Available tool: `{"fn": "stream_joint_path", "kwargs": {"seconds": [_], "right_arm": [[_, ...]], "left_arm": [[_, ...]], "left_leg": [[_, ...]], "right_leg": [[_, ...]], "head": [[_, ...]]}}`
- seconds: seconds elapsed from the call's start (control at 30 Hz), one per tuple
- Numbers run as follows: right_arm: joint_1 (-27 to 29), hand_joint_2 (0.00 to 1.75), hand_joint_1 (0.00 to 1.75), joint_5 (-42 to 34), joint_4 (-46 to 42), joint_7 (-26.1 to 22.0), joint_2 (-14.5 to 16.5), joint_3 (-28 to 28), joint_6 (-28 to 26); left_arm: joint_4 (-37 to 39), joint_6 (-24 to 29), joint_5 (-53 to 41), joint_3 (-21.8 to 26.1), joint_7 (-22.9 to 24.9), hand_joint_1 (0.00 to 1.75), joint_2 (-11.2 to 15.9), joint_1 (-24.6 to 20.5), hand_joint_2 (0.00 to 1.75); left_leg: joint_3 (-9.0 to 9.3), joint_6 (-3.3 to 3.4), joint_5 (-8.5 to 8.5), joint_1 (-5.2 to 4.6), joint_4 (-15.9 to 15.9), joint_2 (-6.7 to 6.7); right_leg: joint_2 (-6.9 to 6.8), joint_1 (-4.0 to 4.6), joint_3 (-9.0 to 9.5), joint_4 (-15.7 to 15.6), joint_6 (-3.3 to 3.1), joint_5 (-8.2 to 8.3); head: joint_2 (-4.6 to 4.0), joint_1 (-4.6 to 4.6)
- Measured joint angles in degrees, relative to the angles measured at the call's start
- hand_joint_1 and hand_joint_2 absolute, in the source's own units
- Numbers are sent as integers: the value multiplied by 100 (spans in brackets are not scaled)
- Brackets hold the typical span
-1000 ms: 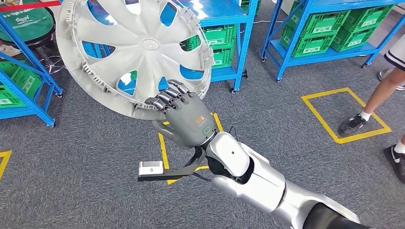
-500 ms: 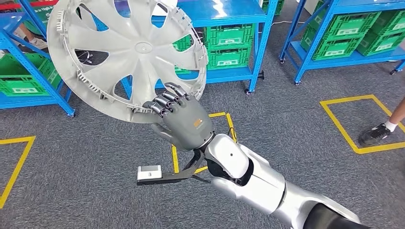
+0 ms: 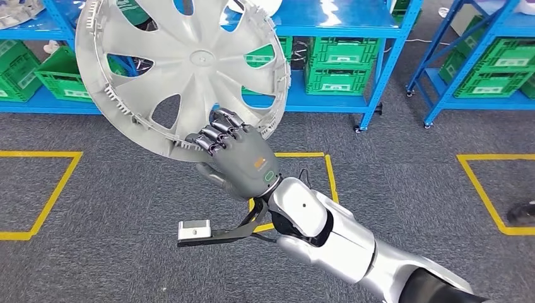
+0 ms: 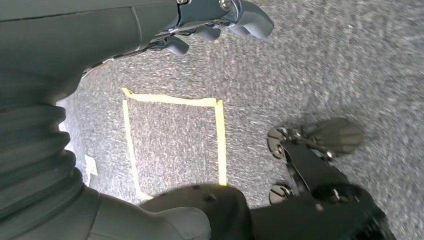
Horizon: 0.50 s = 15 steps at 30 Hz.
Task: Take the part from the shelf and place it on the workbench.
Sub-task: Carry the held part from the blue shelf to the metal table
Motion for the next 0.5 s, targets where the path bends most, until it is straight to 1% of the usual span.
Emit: {"fn": "stream_joint_path", "kwargs": {"seconds": [0.03, 0.07, 0.1, 0.13, 0.17, 0.2, 0.23, 0.27, 0.3, 0.33, 0.37, 0.4, 0.43, 0.47, 0.5], "right_arm": [[3, 175, 175, 8, -21, 4, 1, 0, -2], [10, 175, 175, 16, -38, 5, 1, 0, -3], [26, 175, 175, 28, -48, 5, -1, 0, -4], [47, 175, 175, 42, -57, 6, -4, 0, -4], [70, 175, 175, 56, -67, 8, -7, 2, -3], [89, 175, 175, 69, -78, 14, -8, 4, 1], [100, 175, 175, 81, -94, 28, -7, 6, 7], [104, 175, 175, 98, -117, 49, -7, 8, 15], [108, 175, 175, 121, -145, 72, -6, 9, 25], [118, 175, 175, 151, -179, 90, -5, 9, 32], [135, 175, 175, 186, -216, 98, -5, 8, 40], [156, 175, 175, 219, -249, 99, -4, 8, 45], [175, 175, 175, 246, -279, 96, 0, 8, 49], [190, 175, 175, 266, -304, 93, 8, 7, 52], [198, 175, 175, 279, -320, 88, 19, 7, 54]], "left_arm": [[-2, -2, -10, 0, -2, 0, 9, -3, 175], [-4, -3, -14, 0, -5, 0, 18, -9, 175], [-7, -4, -14, 0, -12, 0, 25, -15, 175], [-9, -5, -14, 0, -21, 0, 33, -18, 175], [-10, -5, -14, 0, -31, 0, 38, -17, 175], [-11, -6, -14, 0, -39, 0, 41, -13, 175], [-11, -8, -14, 0, -42, 0, 43, -6, 175], [-11, -10, -13, 0, -42, 0, 45, 0, 175], [-10, -13, -13, 0, -42, 0, 43, 5, 175], [-10, -14, -13, 0, -41, 0, 39, 5, 175], [-9, -14, -14, 1, -42, 0, 38, 6, 175], [-8, -14, -14, 1, -42, 0, 36, 12, 175], [-7, -14, -14, 1, -42, 0, 38, 23, 175], [-7, -14, -14, 1, -42, 0, 48, 39, 175], [-6, -14, -14, 1, -41, 0, 54, 57, 175]], "left_leg": [[7, 41, 20, 12, -22, -67], [12, 77, 35, 22, -38, -134], [6, 100, 40, 16, -41, -203], [-2, 115, 42, 8, -38, -281], [-6, 123, 42, -2, -32, -367], [-7, 125, 42, -12, -23, -458], [-7, 125, 41, -19, -10, -549], [-7, 122, 41, -22, 3, -638], [-14, 116, 42, -19, 16, -720], [-32, 96, 45, -21, 34, -802], [-57, 64, 55, -12, 42, -875], [-85, 22, 70, 1, 39, -944], [-107, -26, 89, 11, 29, -1012], [-125, -65, 104, 22, 14, -1053], [-145, -94, 92, 12, 32, -978]], "right_leg": [[125, -12, -51, 145, 21, -107], [294, -21, -163, 411, 30, -270], [462, -17, -338, 785, 27, -465], [560, -9, -537, 1185, 21, -638], [606, 0, -691, 1483, 12, -726], [629, 9, -759, 1591, -4, -700], [647, 15, -716, 1465, -27, -560], [689, 18, -573, 1139, -56, -345], [813, 19, -392, 734, -90, -153], [950, 14, -241, 382, -112, -16], [1057, 17, -146, 150, -128, 55], [1124, 24, -112, 48, -142, 63], [1094, 34, -113, 27, -152, 71], [1024, 29, -105, 8, -179, 87], [958, 18, -85, -22, -210, 104]], "head": [[0, 9], [0, 20], [0, 31], [0, 39], [0, 43], [0, 46], [0, 45], [0, 47], [0, 47], [0, 43], [0, 43], [0, 44], [0, 44], [0, 50], [0, 46]]}}
